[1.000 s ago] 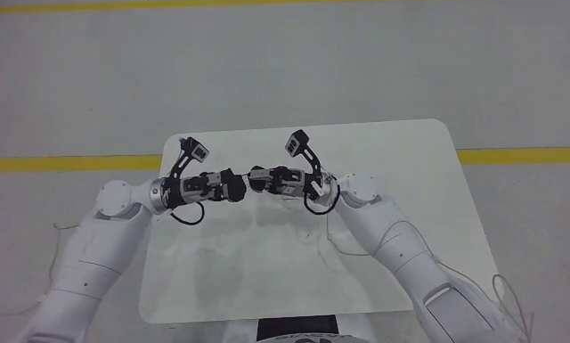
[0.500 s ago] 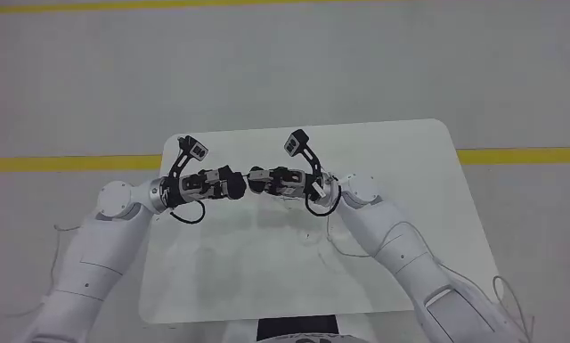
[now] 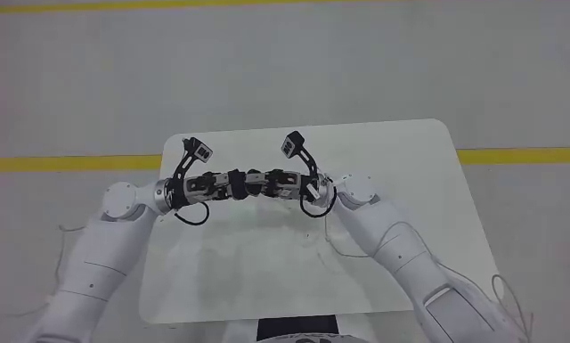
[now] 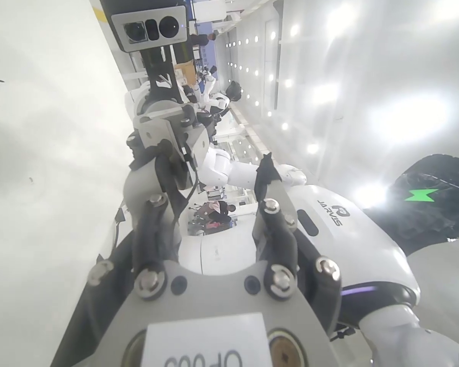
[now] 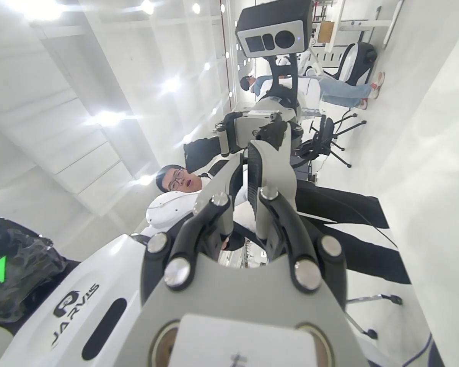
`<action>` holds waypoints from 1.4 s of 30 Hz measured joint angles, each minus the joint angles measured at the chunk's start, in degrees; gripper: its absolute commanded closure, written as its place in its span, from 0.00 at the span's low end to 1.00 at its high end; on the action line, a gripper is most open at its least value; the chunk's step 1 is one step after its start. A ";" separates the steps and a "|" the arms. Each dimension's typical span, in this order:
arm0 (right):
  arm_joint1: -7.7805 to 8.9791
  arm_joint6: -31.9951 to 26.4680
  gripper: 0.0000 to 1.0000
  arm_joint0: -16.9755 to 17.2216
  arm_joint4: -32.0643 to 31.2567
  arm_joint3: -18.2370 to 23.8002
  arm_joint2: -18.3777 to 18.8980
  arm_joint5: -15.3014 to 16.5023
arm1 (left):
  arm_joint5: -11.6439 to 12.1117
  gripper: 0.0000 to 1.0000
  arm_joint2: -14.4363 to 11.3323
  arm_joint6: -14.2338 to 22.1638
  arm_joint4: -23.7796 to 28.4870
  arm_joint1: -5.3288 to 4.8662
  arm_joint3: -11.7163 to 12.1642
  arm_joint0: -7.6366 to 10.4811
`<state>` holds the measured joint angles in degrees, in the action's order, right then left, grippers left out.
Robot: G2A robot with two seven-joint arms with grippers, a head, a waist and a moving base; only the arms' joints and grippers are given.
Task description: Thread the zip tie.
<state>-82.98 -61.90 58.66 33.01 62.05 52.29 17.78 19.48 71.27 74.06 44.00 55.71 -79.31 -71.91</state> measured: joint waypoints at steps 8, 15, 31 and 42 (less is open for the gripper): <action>0.61 -0.03 1.00 0.78 -0.92 1.87 1.15 -0.62 | 0.00 0.58 0.46 0.18 -0.35 0.17 0.38 -0.28; 1.24 0.12 1.00 0.76 -3.97 3.06 1.71 -2.14 | 0.00 0.60 0.98 0.35 -0.61 0.26 0.51 -0.53; 2.24 0.76 1.00 1.38 -7.00 5.28 2.53 -4.06 | 0.00 0.69 0.80 0.75 -1.40 0.41 1.43 -0.13; 2.66 0.54 1.00 1.29 -7.67 5.65 2.52 -4.87 | 0.00 0.74 0.26 0.62 -1.49 0.51 2.05 0.41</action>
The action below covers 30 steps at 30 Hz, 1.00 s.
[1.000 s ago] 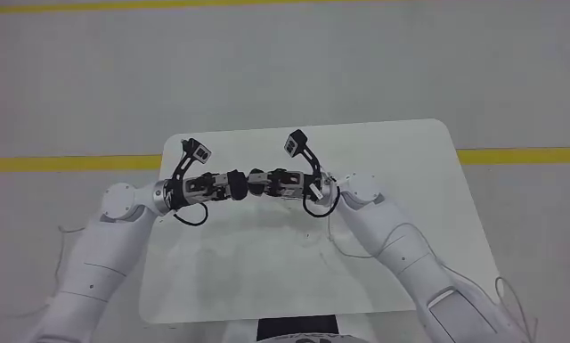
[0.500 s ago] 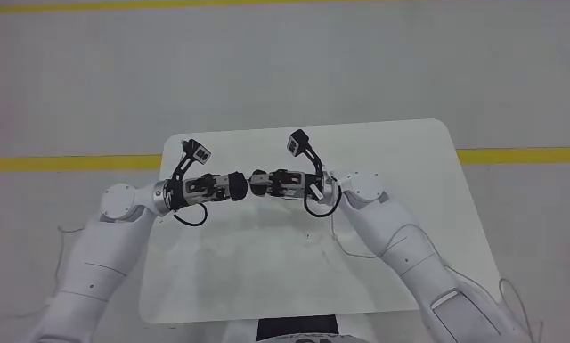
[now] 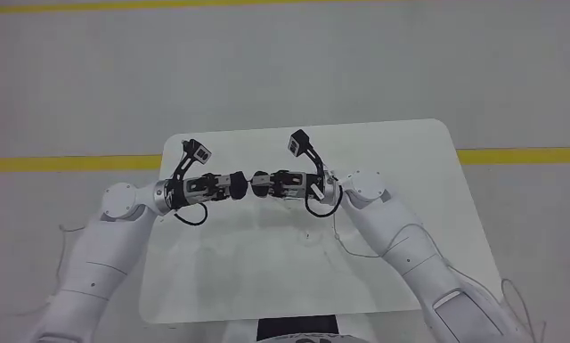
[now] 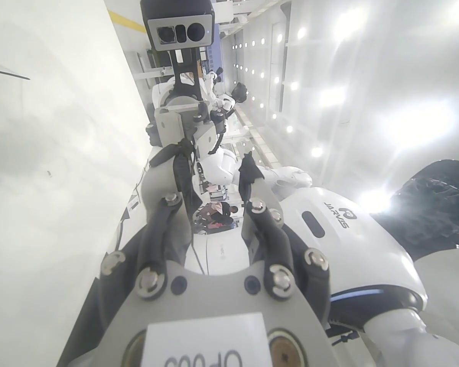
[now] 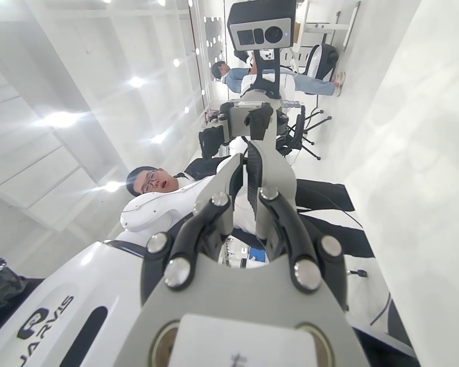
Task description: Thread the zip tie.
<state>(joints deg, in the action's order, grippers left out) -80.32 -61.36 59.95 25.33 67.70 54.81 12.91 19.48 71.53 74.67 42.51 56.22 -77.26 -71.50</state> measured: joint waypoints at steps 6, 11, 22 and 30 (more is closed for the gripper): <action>0.17 -0.16 1.00 0.00 0.09 0.00 -0.01 0.01 | 0.00 0.76 -0.36 -0.05 -0.10 0.10 0.28 0.36; 0.26 -0.18 1.00 0.00 0.37 0.00 -0.10 0.08 | 0.00 0.79 -0.60 0.05 -0.15 0.16 0.56 0.57; 0.35 -0.26 1.00 -0.25 0.92 -0.05 -0.56 0.29 | 0.00 0.83 -0.92 0.19 -0.10 0.20 1.05 0.79; 0.33 -0.39 1.00 -0.35 1.46 -0.01 -1.17 0.16 | 0.00 0.88 -1.18 0.43 0.09 0.24 1.41 0.93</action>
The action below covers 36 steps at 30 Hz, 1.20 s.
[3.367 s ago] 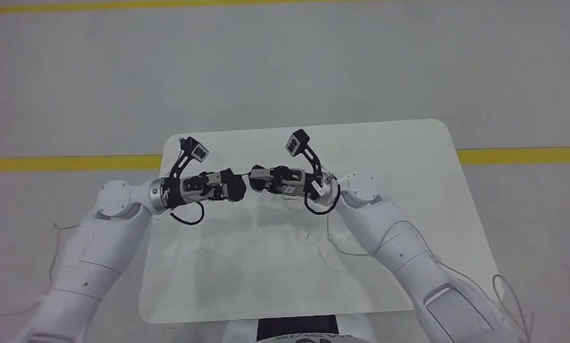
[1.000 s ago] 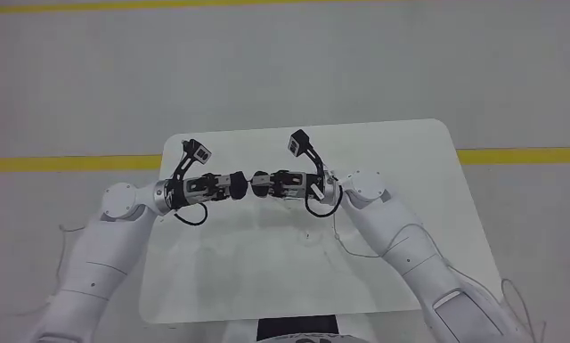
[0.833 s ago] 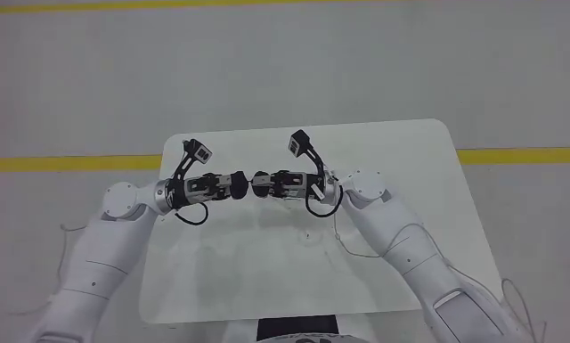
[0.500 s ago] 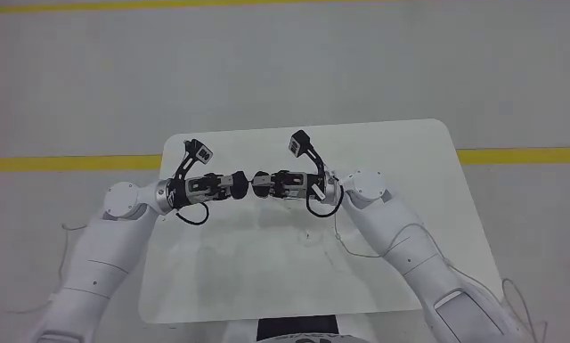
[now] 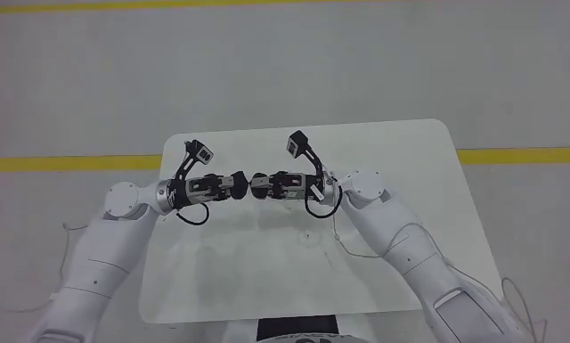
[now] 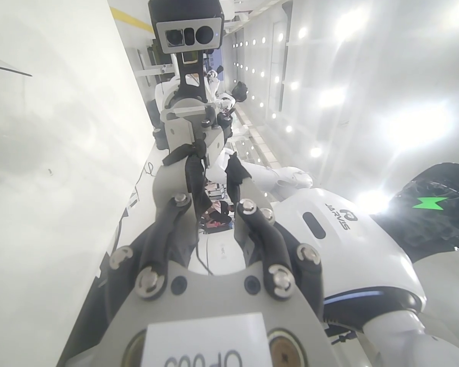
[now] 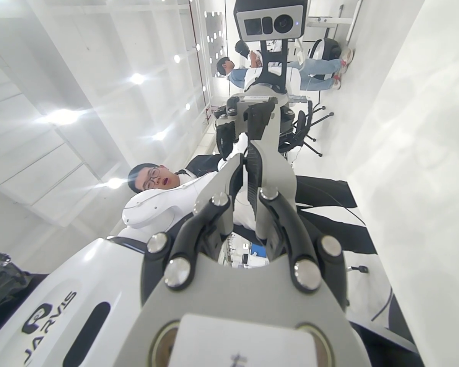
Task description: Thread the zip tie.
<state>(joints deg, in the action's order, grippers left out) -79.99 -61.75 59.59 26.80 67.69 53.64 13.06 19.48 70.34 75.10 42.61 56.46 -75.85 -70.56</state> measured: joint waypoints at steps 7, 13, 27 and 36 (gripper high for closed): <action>0.03 0.11 1.00 -0.03 0.30 -0.12 -0.24 0.41 | 0.00 1.00 -0.13 0.10 -0.17 0.00 0.30 -0.06; 0.18 1.12 0.00 0.26 0.12 0.17 -0.10 0.06 | 0.00 1.00 0.18 0.19 -0.11 -0.07 0.10 -0.41; 2.52 2.77 0.00 3.49 -2.87 5.68 6.54 -0.35 | 0.00 1.00 2.65 2.10 0.88 -0.50 -2.09 -1.62; 2.52 2.77 0.00 3.48 -2.85 5.66 6.52 -0.34 | -0.11 1.00 2.27 1.46 0.45 -0.45 -2.62 -1.78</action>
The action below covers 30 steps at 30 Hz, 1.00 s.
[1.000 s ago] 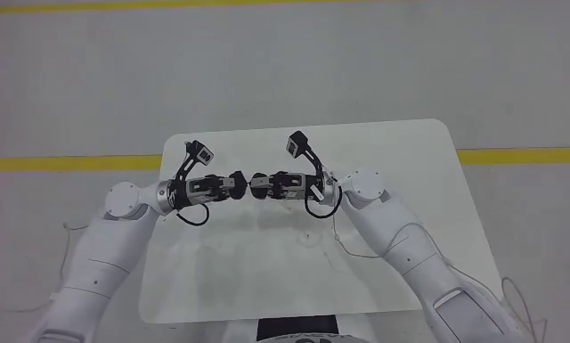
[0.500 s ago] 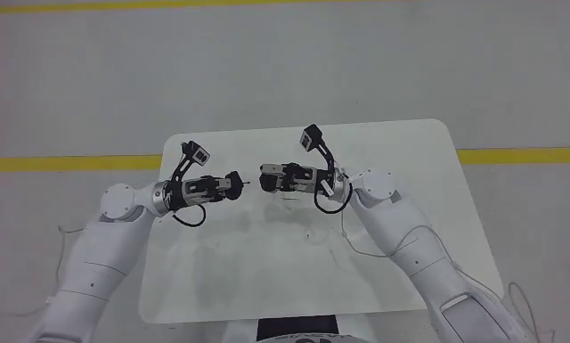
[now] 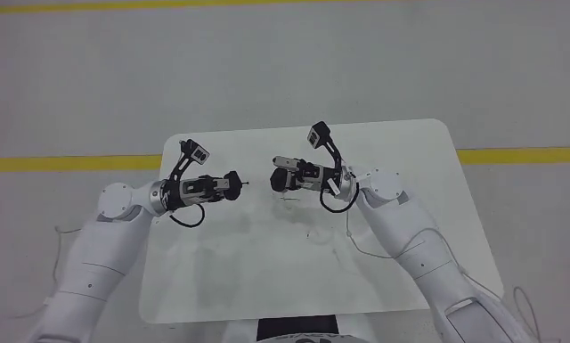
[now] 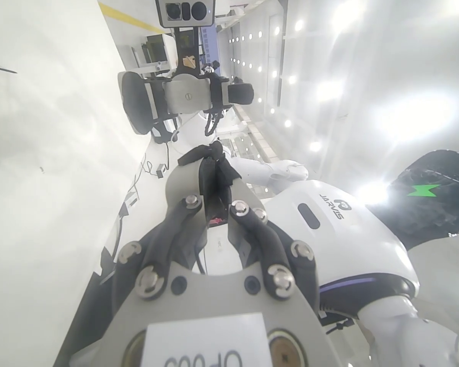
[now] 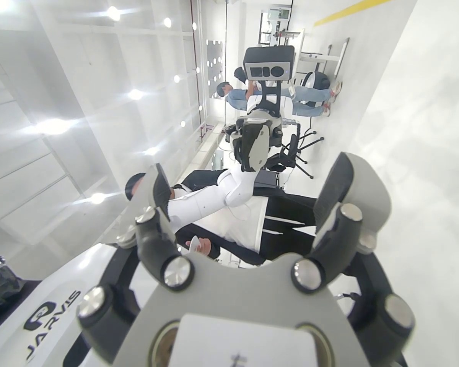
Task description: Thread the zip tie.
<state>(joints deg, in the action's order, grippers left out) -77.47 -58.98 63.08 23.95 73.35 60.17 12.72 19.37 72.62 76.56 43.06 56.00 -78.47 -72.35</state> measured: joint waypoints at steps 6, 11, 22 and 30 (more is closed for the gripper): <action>0.00 0.00 0.00 0.00 0.00 0.00 0.00 0.00 | 0.11 1.00 5.43 0.83 2.86 -0.50 0.91 -1.51; 0.00 0.00 0.00 0.00 0.00 0.00 0.00 0.00 | 0.11 1.00 11.25 3.15 4.20 -0.83 2.01 -4.04; 1.17 -2.60 0.00 -5.54 -24.16 6.57 -4.76 -7.07 | 0.11 1.00 15.43 3.08 5.33 -0.46 1.28 -5.41; 1.03 -8.36 0.00 -11.07 -47.39 6.15 -13.18 -11.54 | 0.11 1.00 15.42 3.08 5.34 -0.46 1.28 -5.41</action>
<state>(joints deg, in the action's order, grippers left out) -76.44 -67.34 52.01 -23.44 79.50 46.99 1.19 19.48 88.04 79.64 48.40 55.54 -77.18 -77.75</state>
